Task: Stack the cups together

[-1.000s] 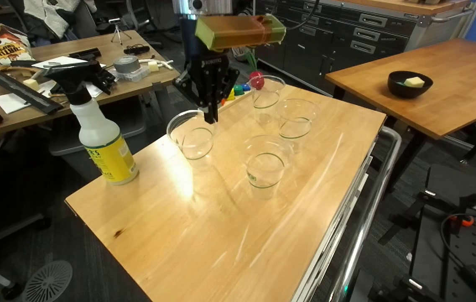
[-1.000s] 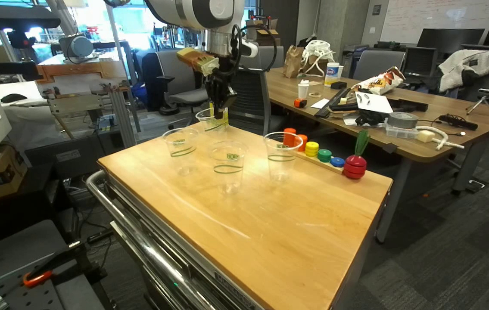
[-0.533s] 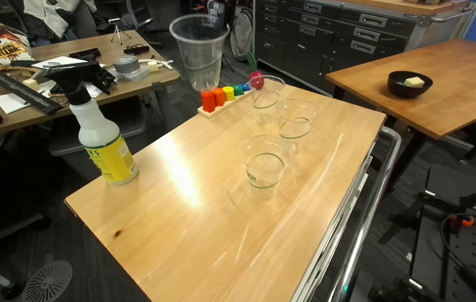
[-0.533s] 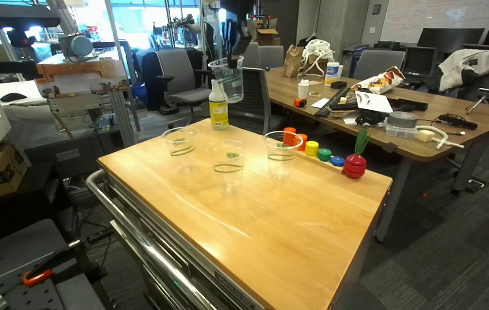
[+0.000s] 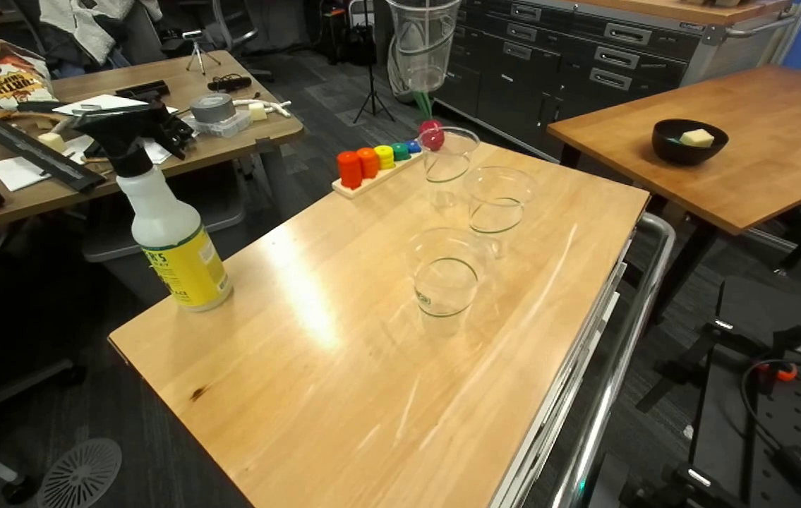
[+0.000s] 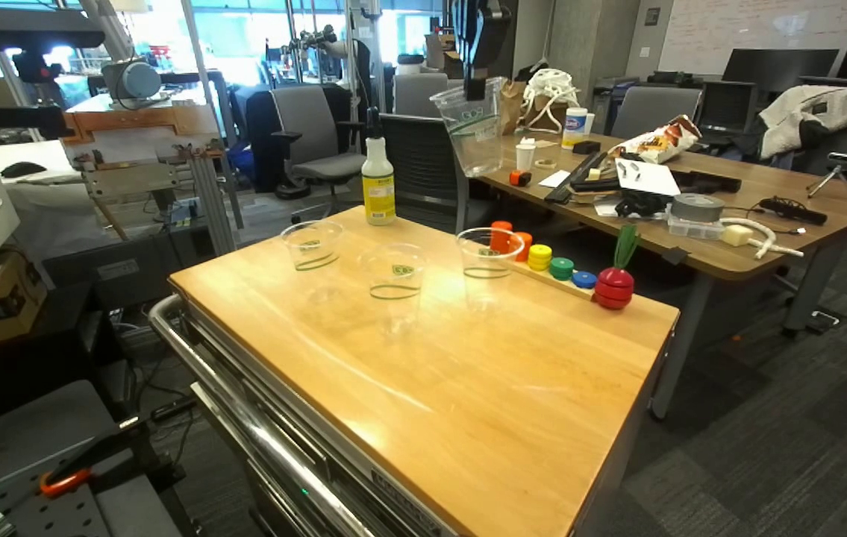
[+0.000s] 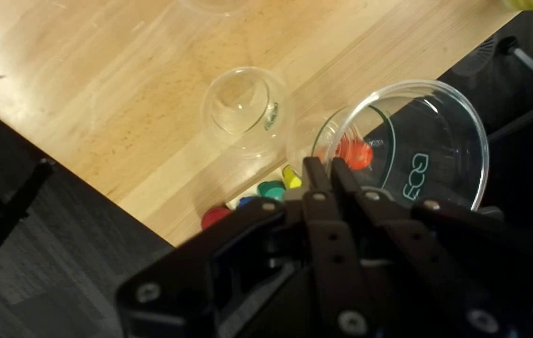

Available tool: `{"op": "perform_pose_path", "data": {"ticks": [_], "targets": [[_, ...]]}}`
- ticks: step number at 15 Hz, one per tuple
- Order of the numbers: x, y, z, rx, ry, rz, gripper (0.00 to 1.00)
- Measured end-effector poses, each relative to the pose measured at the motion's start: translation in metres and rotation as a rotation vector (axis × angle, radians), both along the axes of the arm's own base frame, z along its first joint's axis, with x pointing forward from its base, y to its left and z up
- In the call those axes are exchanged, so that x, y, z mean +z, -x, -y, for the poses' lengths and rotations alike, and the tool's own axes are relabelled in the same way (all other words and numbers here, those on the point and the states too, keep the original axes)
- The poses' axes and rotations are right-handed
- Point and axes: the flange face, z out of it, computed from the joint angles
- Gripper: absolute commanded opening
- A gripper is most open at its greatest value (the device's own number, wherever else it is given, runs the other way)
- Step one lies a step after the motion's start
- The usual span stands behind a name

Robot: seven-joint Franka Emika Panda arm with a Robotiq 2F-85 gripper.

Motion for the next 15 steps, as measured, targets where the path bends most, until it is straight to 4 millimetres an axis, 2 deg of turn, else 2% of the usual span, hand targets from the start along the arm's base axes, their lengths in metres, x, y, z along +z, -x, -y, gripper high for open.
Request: {"op": "perform_pose_path", "data": {"ticks": [2,5,15], "targets": [[-0.019,0.004,0.016,-0.049,-0.007,-0.041,0.03],[-0.047,0.009,0.030,-0.094,-0.033,-0.101,0.03],[-0.120,0.012,0.045,-0.192,-0.189,-0.211,0.04]]}}
